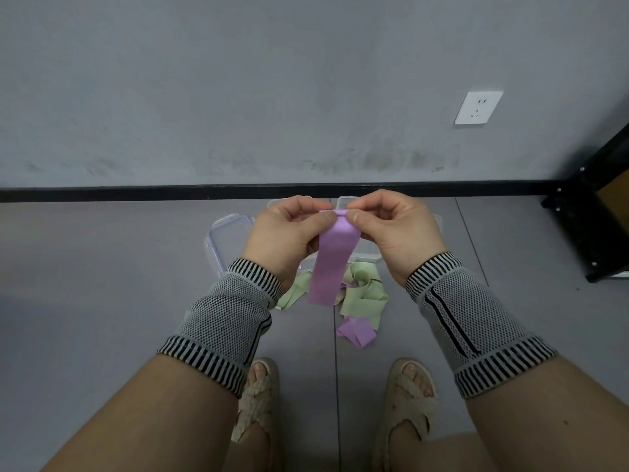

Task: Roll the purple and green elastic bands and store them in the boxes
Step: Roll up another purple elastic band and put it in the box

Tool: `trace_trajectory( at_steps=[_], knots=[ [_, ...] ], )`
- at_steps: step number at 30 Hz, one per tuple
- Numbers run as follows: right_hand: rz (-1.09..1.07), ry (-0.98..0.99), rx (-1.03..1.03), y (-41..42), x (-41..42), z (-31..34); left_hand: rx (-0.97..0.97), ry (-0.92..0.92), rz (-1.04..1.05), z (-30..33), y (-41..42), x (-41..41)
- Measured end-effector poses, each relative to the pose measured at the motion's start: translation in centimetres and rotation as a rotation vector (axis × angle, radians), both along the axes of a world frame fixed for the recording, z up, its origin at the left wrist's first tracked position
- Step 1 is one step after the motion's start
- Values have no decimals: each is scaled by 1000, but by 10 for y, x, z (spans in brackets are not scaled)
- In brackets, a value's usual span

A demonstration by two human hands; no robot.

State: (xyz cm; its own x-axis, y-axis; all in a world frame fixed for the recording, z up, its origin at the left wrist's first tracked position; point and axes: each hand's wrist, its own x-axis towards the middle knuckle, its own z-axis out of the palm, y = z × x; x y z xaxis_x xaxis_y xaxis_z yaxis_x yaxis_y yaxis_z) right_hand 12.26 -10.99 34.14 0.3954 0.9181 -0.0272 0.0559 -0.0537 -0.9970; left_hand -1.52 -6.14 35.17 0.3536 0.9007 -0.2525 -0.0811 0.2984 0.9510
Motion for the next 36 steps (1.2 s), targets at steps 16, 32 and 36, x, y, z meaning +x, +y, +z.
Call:
trace_trajectory(
  at_steps=[16,32,36],
  knots=[
    [64,50,0,-1,-3,0,93,34,22,-1,2,-1],
    [2,-10,28,0,-2,1,-21,28,-21,3,0,0],
    [1,-27,38,0,-2,2,-18,19,-24,5,-1,-1]
  ],
)
